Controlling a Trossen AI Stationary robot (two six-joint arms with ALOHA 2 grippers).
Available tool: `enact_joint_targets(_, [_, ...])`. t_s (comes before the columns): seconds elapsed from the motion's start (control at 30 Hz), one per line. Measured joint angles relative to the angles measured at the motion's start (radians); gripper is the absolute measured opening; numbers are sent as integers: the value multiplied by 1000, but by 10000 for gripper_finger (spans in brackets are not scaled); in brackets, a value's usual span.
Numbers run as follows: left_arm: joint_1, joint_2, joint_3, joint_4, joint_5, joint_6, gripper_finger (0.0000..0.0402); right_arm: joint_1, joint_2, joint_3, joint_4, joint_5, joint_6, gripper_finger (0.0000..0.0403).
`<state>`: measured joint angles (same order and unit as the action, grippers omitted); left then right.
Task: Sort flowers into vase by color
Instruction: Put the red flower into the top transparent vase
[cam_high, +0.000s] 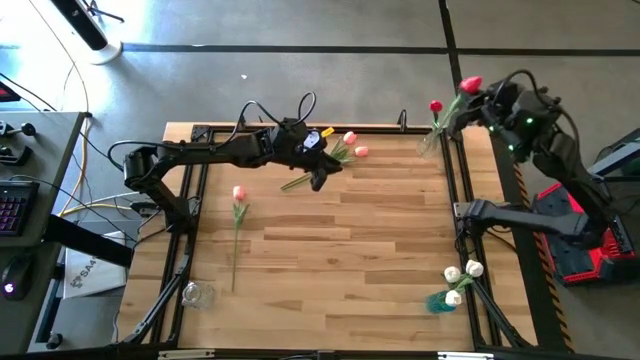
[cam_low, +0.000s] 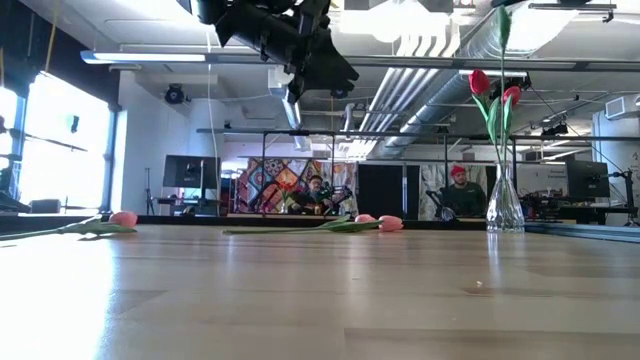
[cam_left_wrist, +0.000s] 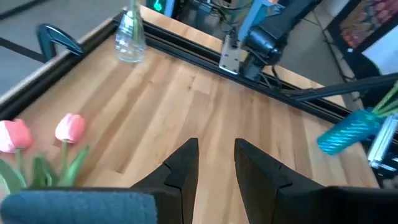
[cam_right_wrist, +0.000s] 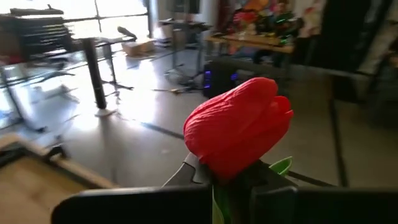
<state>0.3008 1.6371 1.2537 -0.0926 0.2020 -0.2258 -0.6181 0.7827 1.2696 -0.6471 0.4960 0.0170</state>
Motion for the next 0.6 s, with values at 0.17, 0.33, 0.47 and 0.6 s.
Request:
enact_joint_targets(0.17, [0,0,0,21,-12,11,92,-74,20,6,29,25,-45,2])
enact_joint_targets(0.33, [0,0,0,21,-13,10,92,-135,52,6,50,19,-44,2])
enact_joint_targets(0.47, [1,0,0,2,-12,10,92,-180,81,6,92,0,-66,2])
enact_joint_targets(0.6, [1,0,0,-16,-12,-9,92,-224,106,6,122,-45,-71,2])
